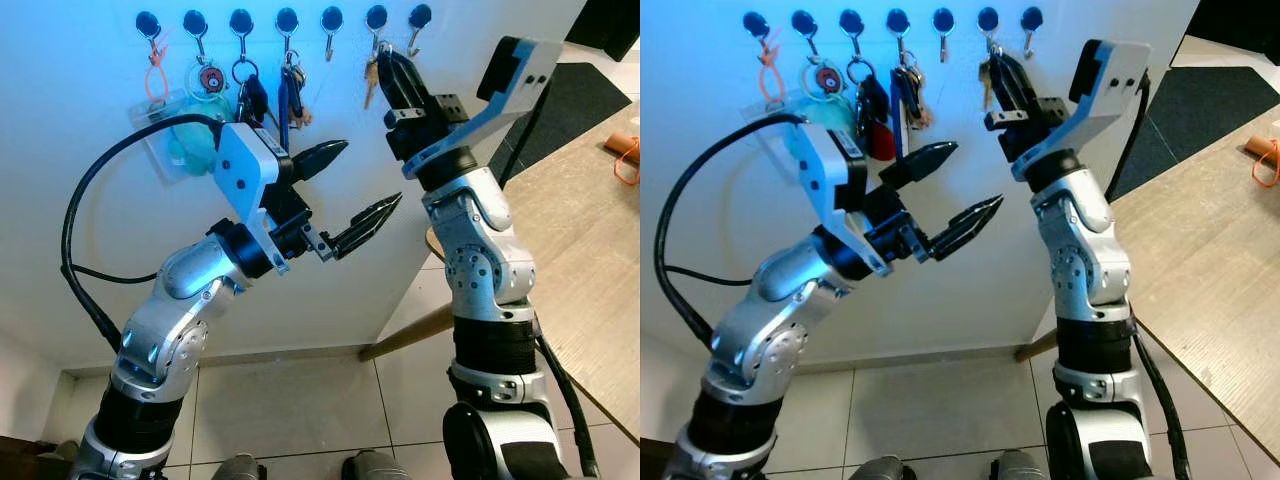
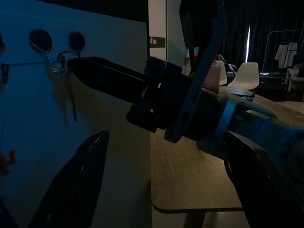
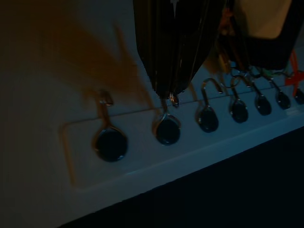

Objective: Hang keys on a hook

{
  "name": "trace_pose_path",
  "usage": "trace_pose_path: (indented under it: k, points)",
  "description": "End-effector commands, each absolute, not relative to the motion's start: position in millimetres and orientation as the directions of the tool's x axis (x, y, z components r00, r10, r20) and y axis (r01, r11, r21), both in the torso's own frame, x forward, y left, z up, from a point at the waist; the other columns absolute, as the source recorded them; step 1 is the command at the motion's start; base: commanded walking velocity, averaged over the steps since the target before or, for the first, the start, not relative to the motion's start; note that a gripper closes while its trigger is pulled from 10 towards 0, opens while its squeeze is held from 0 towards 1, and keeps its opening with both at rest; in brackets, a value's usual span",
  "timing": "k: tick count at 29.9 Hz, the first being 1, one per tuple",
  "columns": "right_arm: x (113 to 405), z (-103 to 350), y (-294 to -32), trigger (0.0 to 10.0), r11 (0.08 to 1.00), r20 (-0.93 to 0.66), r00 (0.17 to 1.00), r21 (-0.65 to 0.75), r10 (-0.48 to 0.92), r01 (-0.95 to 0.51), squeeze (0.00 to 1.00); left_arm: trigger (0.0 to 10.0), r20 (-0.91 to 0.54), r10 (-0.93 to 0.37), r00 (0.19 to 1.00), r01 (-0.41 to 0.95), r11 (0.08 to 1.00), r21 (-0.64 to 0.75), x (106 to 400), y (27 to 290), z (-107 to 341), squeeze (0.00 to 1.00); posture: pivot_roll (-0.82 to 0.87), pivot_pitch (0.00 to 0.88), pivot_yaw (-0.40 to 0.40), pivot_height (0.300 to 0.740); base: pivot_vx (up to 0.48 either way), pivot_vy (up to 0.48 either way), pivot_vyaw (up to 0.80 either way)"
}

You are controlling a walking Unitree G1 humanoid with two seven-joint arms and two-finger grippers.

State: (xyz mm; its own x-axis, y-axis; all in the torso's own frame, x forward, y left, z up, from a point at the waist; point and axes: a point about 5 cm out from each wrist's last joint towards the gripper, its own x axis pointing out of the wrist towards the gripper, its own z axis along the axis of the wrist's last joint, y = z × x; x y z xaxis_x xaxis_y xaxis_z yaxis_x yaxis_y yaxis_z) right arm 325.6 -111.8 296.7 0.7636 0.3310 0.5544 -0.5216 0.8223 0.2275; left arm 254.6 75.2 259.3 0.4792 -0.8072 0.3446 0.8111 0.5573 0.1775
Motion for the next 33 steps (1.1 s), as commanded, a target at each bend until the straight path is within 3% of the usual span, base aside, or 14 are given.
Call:
trace_pose_path:
  k: [1,22,33]
  points:
    - [323.1,296.4,-120.9,10.0,0.832,0.575,0.768,0.253,0.282,-0.494,0.00,10.0,0.326,-0.820,0.470,0.815,0.545,0.197,252.6,74.3,258.9,0.00,0.02,0.117,-0.005,0.740,0.000,0.000,0.00]
    - [330.5,271.4,-124.5,10.0,0.809,0.501,0.831,0.368,0.242,-0.458,0.00,10.0,0.316,-0.827,0.465,0.816,0.539,0.210,252.2,73.7,257.8,0.00,0.02,0.117,-0.003,0.740,0.000,0.000,0.00]
    - [333.4,274.1,-128.8,10.0,0.736,0.515,0.831,0.475,0.213,-0.483,0.00,10.0,0.316,-0.827,0.465,0.814,0.540,0.215,251.8,73.4,257.8,0.00,0.02,0.111,-0.006,0.740,0.000,0.000,0.00]
